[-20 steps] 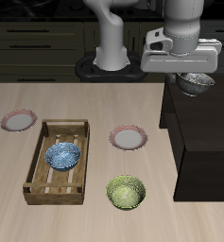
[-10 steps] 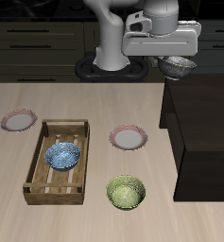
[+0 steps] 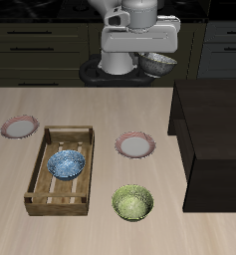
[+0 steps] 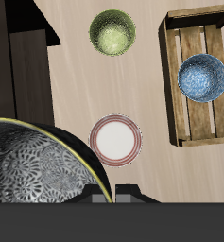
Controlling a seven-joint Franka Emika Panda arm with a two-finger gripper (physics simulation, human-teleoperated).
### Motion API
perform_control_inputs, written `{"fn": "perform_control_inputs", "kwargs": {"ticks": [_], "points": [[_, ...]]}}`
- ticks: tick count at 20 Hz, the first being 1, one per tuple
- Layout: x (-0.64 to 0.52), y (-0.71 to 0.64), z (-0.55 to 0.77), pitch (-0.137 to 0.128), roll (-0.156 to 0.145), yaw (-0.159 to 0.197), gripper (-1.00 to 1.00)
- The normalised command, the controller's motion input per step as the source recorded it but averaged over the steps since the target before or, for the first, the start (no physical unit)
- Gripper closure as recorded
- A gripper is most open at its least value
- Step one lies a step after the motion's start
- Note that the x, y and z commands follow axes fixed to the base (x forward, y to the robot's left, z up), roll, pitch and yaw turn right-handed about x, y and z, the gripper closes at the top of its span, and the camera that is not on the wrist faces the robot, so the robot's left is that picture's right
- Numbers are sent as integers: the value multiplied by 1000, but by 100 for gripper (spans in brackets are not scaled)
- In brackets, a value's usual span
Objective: Place the black bowl onto the plate that is in the center of the table
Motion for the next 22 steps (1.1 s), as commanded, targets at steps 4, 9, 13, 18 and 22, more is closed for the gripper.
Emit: {"fn": "perform_control_inputs", "kwargs": {"ticks": [4, 9, 13, 18, 22], "points": [[-30, -384, 48, -66, -55, 58, 100], [89, -471, 0, -51, -57, -3, 100], [-141, -224, -225, -9, -4, -33, 100], [-229, -155, -270, -21, 14, 1, 100], [-77, -39, -226, -8, 32, -7, 100]]}}
